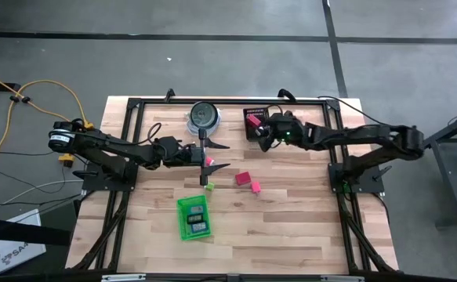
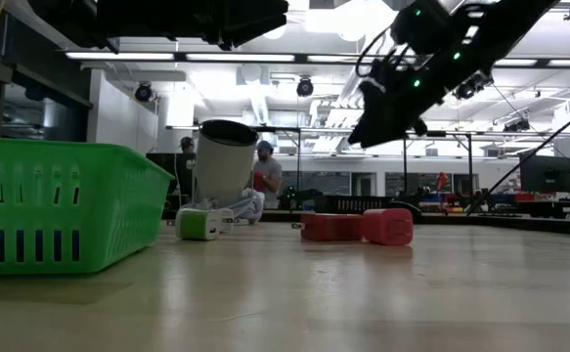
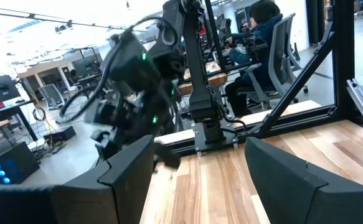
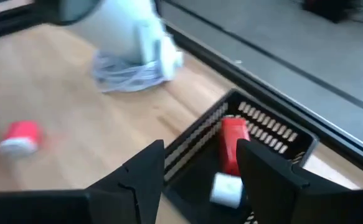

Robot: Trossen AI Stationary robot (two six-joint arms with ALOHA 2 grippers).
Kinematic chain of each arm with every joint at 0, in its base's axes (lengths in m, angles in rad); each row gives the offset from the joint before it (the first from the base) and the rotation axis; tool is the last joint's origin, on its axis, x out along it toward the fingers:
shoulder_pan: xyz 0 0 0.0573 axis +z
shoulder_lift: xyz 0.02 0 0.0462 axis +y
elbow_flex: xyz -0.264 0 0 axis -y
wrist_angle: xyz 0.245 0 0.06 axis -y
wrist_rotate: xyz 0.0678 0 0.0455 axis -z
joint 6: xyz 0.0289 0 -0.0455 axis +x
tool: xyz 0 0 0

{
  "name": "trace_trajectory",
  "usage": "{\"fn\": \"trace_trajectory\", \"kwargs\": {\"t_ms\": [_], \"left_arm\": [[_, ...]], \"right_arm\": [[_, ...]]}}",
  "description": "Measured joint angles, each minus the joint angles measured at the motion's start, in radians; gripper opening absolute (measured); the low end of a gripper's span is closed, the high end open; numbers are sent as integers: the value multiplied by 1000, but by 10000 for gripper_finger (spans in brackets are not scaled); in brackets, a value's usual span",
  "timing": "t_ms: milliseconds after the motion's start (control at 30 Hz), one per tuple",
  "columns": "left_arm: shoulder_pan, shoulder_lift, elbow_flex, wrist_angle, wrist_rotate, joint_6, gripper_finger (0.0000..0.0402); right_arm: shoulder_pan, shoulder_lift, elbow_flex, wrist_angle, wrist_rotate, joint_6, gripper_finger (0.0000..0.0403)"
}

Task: Pick & Place Office items
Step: Put the pink charger adapter into the black bin

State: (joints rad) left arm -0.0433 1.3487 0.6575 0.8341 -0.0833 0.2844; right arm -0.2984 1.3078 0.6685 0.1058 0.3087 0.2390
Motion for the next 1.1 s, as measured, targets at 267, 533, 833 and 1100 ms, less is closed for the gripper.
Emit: {"fn": "trace_trajectory", "kwargs": {"t_ms": [267,533,833,1100], "left_arm": [[-7,0,0,-1,0,0,244],[-40,-54,0,-174,-7,-52,244],[-9,-152,1,-567,-102,13,244],[47,-154,1,-796,-10,134,244]], "right_arm": [[71,-166,0,-70,-106,-60,187],[175,-257,0,-83,-133,-61,187],[252,-274,-1,-103,-133,-87,187],[289,-274,-1,-102,-128,-78,187]]}}
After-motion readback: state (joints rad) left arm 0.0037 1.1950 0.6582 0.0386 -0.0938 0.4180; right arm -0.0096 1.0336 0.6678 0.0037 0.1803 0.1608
